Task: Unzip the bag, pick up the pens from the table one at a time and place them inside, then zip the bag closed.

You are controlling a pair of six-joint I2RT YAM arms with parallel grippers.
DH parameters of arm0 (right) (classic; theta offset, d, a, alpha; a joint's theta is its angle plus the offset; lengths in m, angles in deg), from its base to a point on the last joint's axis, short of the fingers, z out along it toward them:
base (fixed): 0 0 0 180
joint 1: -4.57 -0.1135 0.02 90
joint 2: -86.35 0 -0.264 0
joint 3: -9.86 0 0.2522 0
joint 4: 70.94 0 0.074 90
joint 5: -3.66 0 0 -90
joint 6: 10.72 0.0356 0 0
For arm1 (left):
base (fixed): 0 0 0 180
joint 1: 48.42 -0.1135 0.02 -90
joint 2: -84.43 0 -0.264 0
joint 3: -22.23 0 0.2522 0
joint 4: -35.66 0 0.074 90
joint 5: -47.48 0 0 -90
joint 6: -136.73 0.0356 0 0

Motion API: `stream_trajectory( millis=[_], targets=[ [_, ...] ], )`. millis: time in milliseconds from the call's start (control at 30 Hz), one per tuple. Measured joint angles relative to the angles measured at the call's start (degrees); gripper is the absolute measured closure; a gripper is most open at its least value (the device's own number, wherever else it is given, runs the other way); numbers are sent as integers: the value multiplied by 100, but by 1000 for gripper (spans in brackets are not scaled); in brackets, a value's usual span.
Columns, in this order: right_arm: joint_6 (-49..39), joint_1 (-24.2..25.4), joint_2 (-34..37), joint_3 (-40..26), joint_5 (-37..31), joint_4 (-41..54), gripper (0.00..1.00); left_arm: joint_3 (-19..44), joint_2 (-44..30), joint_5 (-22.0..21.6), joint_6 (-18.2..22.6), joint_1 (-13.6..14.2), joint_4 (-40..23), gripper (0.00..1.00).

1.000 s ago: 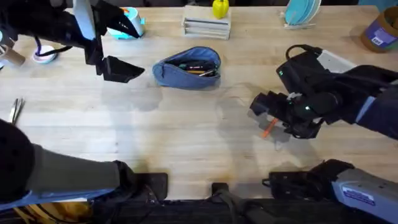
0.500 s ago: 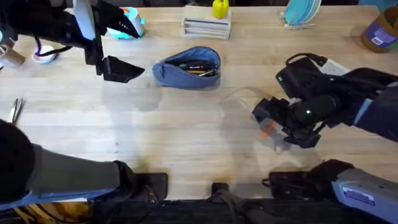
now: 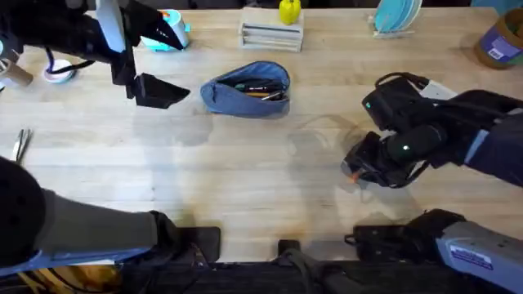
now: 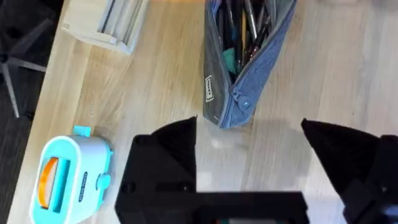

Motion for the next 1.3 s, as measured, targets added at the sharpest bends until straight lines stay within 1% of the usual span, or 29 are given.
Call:
stream_trajectory(
  millis=[33, 67, 167, 300, 400, 533, 633, 667, 800, 967, 1067, 1167, 1200, 1267, 1300],
  targets=[
    [0, 0, 0, 0, 9, 0, 832, 0, -1, 0, 0, 0, -1, 8],
    [5, 0, -4, 0, 50, 4, 955, 0, -1, 0, 0, 0, 0, 7],
    [-55, 0, -4, -2, 63, 7, 958, 0, -2, 0, 0, 0, -2, 7],
    [-633, 0, -8, -292, 87, -28, 966, 0, -2, 0, 0, 0, 2, 8],
    [-1383, 0, -66, -750, 102, -319, 969, 0, 0, 0, 0, 0, 20, 7],
    [-2652, 0, -120, -1340, 113, -741, 972, 0, -2, 0, 0, 0, 20, 7],
    [-3561, 0, -127, -1570, 198, -1353, 972, 0, 0, 0, 0, 0, 19, 7],
    [-3822, 0, -127, -1594, 280, -1689, 972, 0, 0, 0, 0, 0, 20, 7],
    [-4697, 0, -127, -1613, 819, -3063, 971, 0, -1, 0, 0, 0, 17, 7],
    [-5894, 0, -109, -1626, 1649, -4378, 971, 0, -2, 0, 0, 0, 20, 7],
    [-6586, 0, -2, -1641, 2126, -4738, 971, 0, -2, 0, 0, 0, 20, 7],
    [-7248, 0, 187, -1644, 2576, -4846, 971, 0, -2, 0, 0, 0, 20, 8],
    [-7880, 0, 421, -1644, 3035, -4846, 971, 0, -2, 0, 0, 0, 20, 7],
    [-8285, 0, 591, -1644, 3254, -4843, 971, 0, -1, 0, 0, 0, 20, 7],
    [-8987, 0, 882, -1644, 3430, -4851, 971, 0, -2, 0, 0, 0, 20, 7]
  ],
)
